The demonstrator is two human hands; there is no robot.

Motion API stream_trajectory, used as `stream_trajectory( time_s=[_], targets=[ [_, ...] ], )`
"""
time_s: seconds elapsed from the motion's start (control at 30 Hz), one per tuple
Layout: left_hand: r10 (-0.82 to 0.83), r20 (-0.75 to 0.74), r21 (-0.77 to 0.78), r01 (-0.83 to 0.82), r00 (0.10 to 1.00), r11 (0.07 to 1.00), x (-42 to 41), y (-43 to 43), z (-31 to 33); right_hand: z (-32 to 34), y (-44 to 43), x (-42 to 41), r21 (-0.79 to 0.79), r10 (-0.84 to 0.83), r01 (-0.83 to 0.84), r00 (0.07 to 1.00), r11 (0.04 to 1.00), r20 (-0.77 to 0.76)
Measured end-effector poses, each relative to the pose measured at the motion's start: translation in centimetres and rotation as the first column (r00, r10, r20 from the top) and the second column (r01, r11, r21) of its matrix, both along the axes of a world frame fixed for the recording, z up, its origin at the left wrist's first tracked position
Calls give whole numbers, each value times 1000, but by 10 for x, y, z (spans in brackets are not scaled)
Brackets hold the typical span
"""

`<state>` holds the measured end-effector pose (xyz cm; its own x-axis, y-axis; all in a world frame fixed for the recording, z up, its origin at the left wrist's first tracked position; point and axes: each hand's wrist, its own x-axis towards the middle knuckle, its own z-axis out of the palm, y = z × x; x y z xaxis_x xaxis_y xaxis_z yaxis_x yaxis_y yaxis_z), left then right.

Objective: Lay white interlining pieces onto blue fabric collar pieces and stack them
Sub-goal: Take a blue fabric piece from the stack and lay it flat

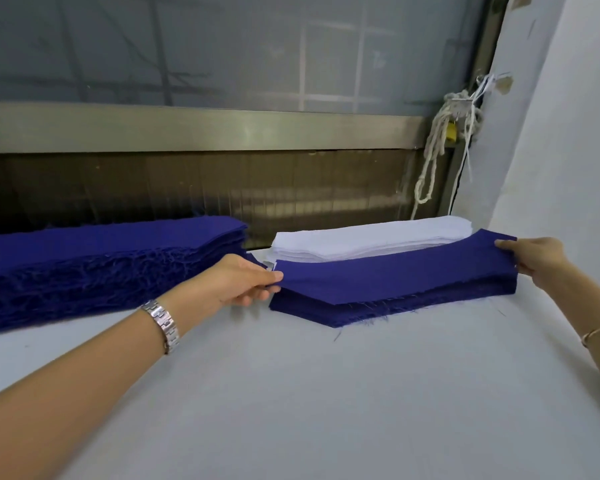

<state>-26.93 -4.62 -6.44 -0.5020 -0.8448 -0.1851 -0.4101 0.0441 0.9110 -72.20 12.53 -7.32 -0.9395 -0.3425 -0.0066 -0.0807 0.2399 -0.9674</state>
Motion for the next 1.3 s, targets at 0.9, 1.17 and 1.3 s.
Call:
stream_trajectory(
  time_s=[0.9, 1.17, 1.3],
  targets=[
    [-22, 178, -232, 64, 984, 971, -3, -11, -30, -26, 1, 0, 372, 102, 43, 927, 927, -361],
    [55, 341, -436, 106, 938, 894, 2, -10, -23, -21, 5, 10, 418, 63, 130, 907, 899, -417],
    [153, 313, -624, 81, 937, 777, 10, -1, -9, -12, 2, 31, 450, 74, 171, 876, 877, -477]
  ],
)
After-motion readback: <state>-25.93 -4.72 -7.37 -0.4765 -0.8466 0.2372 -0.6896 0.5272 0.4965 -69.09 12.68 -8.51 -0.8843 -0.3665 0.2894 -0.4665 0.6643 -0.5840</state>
